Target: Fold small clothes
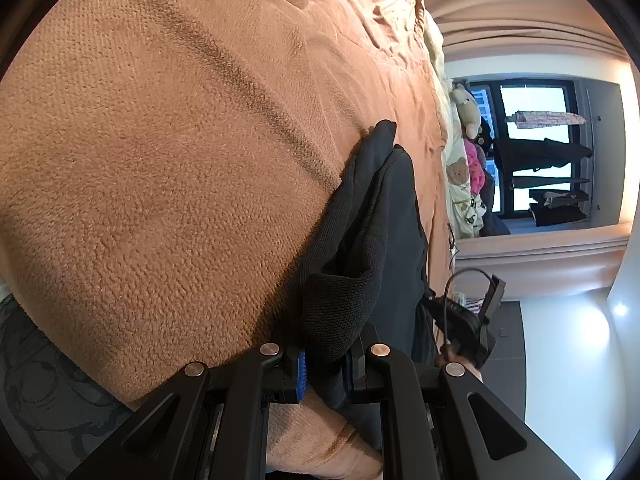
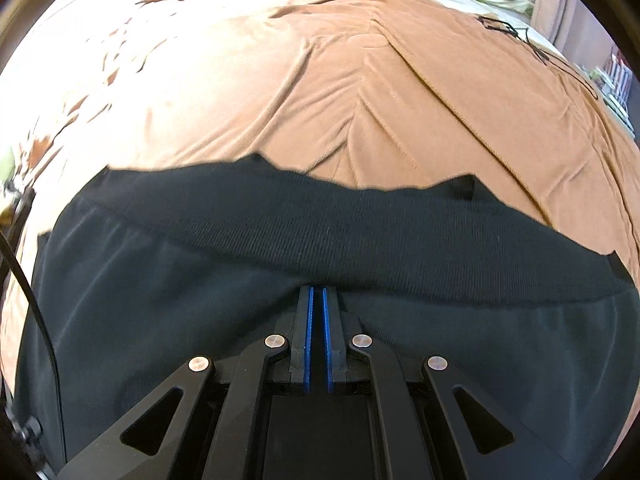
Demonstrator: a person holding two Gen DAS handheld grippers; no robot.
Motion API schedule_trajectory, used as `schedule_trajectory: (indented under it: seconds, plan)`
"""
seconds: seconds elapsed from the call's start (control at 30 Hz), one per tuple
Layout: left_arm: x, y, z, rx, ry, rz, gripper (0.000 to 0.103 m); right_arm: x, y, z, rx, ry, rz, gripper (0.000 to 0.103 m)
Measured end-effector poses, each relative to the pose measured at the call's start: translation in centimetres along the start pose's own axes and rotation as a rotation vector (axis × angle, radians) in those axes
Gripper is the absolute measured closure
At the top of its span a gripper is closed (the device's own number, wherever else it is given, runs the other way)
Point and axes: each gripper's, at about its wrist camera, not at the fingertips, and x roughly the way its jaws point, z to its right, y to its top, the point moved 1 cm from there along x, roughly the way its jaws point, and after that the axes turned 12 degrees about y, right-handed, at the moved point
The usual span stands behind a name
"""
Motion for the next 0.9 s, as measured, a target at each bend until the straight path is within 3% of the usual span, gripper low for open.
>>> schedule_trajectory:
  seconds: [0.27, 0.53, 0.9]
  plan:
    - [-0.3, -0.1, 0.5, 0.01, -0.006, 0.009, 0.09, -2.0, -1.0, -0.8, -0.032, 0.063, 0.001, 0.101]
    - [-1.1, -0.4, 1.7, 0.033, -0.039, 0.019, 0.09, -5.4, -5.7, -2.6, -0.069, 0.131, -0.003, 0.101]
    - [-2.0, -0.4, 3.6, 0.061, -0.071, 0.021, 0.09, -7.9, -12.2, -4.4, -0.08, 0.134, -0.019, 0.101]
